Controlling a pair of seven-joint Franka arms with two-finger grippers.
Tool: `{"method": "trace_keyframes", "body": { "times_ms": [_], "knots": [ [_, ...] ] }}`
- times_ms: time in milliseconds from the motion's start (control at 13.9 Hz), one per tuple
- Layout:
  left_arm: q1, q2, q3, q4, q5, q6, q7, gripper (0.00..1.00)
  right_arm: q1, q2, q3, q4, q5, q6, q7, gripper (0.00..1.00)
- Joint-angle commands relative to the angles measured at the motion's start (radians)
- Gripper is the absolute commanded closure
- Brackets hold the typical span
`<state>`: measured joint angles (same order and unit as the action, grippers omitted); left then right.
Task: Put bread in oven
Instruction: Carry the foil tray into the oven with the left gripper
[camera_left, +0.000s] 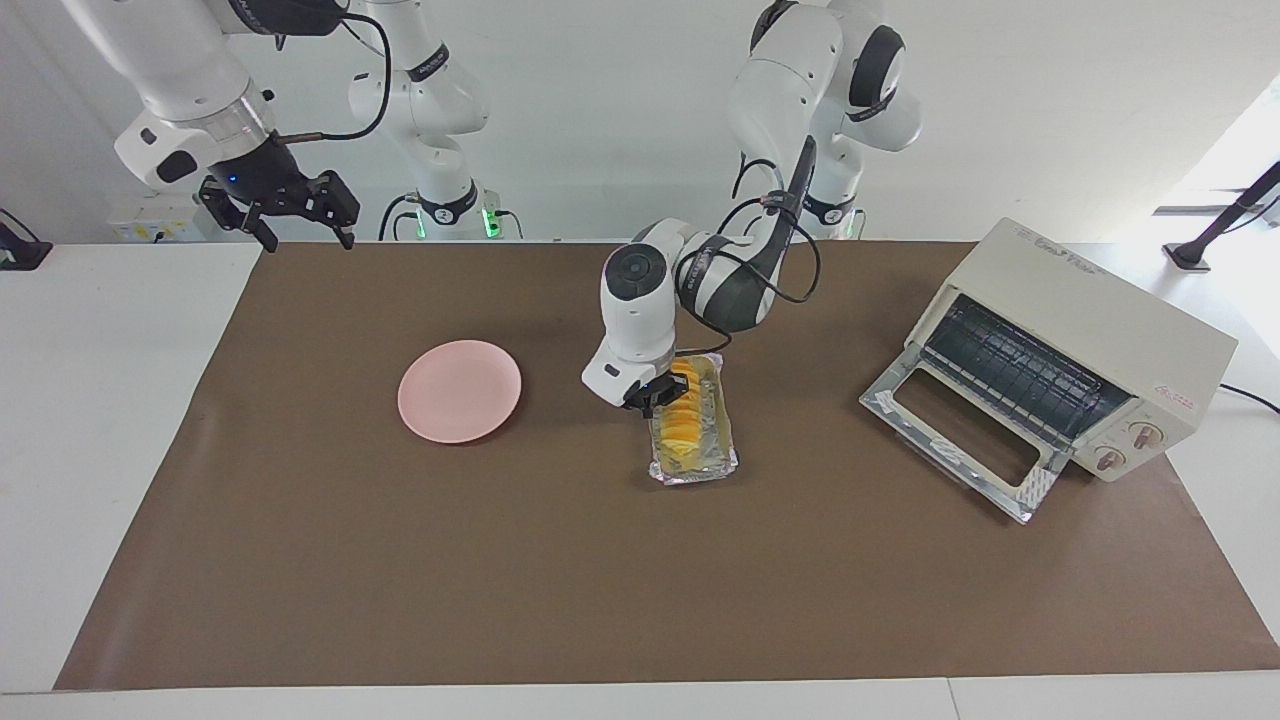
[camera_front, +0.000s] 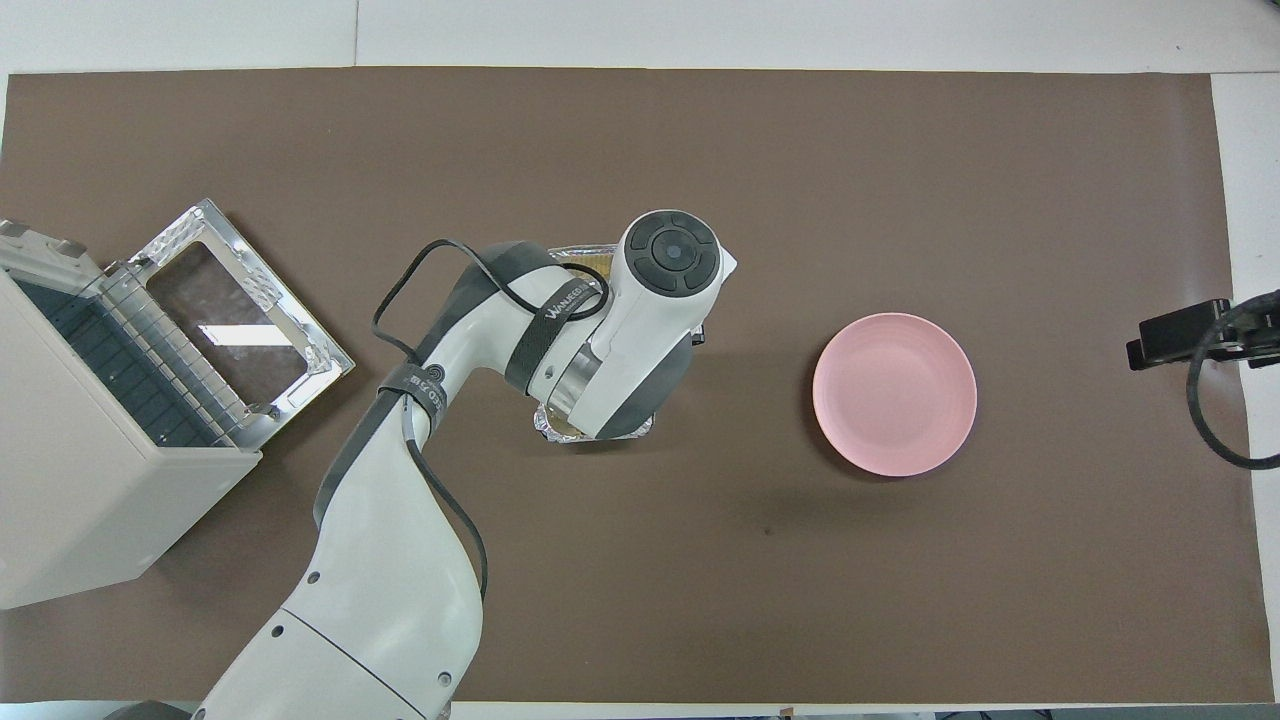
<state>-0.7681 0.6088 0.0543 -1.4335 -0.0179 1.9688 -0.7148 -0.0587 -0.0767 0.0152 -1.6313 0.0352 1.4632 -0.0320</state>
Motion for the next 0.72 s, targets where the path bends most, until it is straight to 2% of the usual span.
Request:
{"method": "trace_keyframes", "body": {
  "times_ms": [0,288,504,647],
  "knots": [
    [-0.007,0.012,0.041,0.027,0.018,-0.055,-0.041,1.0,-0.004,0.0,0.003,-0.002,0.009,-0.007,0.011,0.0],
    [-0.007,0.014,0.162,0.158,0.015,-0.238,-0.129,1.0,-0.004,0.0,0.002,-0.002,0.009,-0.007,0.011,0.0],
    [0.015,0.005,0.258,0.169,0.003,-0.292,-0.149,1.0,-0.004,0.0,0.003,-0.002,0.009,-0.007,0.011,0.0],
    [0.068,-0.003,0.314,0.168,-0.049,-0.295,-0.149,1.0,-0.004,0.0,0.003,-0.002,0.009,-0.007,0.011,0.0]
  ]
}}
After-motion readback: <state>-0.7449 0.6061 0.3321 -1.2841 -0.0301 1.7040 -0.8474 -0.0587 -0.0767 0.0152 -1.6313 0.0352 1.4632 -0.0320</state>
